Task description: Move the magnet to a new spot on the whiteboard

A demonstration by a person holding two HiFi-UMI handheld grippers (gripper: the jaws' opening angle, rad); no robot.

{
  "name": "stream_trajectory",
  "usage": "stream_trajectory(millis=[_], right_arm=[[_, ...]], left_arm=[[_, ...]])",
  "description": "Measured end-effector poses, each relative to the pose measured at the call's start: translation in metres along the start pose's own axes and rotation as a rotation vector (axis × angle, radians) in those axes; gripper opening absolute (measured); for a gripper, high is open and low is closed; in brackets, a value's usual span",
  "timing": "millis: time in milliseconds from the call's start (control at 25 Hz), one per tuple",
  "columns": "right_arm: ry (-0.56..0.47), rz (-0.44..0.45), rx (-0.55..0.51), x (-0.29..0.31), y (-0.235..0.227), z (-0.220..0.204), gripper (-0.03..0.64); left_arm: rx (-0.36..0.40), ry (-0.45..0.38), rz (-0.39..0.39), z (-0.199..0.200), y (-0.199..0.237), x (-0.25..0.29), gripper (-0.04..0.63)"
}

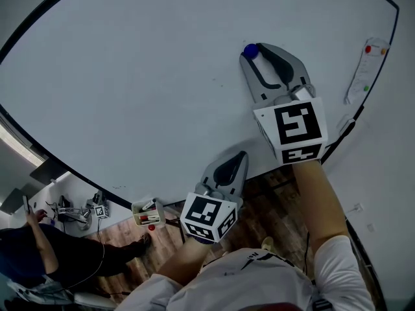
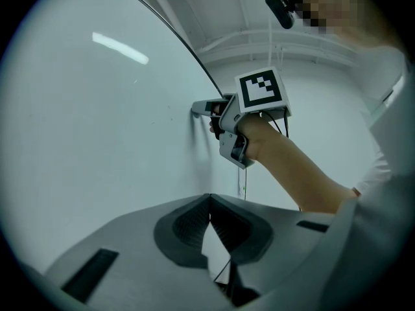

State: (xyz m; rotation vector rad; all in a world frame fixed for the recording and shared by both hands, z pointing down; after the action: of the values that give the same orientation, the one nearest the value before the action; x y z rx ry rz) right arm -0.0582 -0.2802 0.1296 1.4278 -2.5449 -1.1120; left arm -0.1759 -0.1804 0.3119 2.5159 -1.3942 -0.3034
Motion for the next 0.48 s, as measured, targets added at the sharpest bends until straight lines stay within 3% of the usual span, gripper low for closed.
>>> stream_trajectory(millis=[480], right_arm=[[-0.016,-0.016,0.059,-0.034,-0.017,-0.008,0.129]], left_arm=[[-0.006,0.016,-0.036,-0.009,-0.009,0.008,0.012]])
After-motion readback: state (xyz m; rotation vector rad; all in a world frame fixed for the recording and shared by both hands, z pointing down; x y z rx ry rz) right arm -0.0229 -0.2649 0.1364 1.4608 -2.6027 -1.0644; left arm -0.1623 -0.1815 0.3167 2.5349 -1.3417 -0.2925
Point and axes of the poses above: the fingertips, and each gripper's own axes: x forward along the fingers, y to its left, z out of its top, the point moved 10 cm from there along -x, backward along the fingers, and after that the axes turned 12 degrees about -x, right-handed, at the moved point
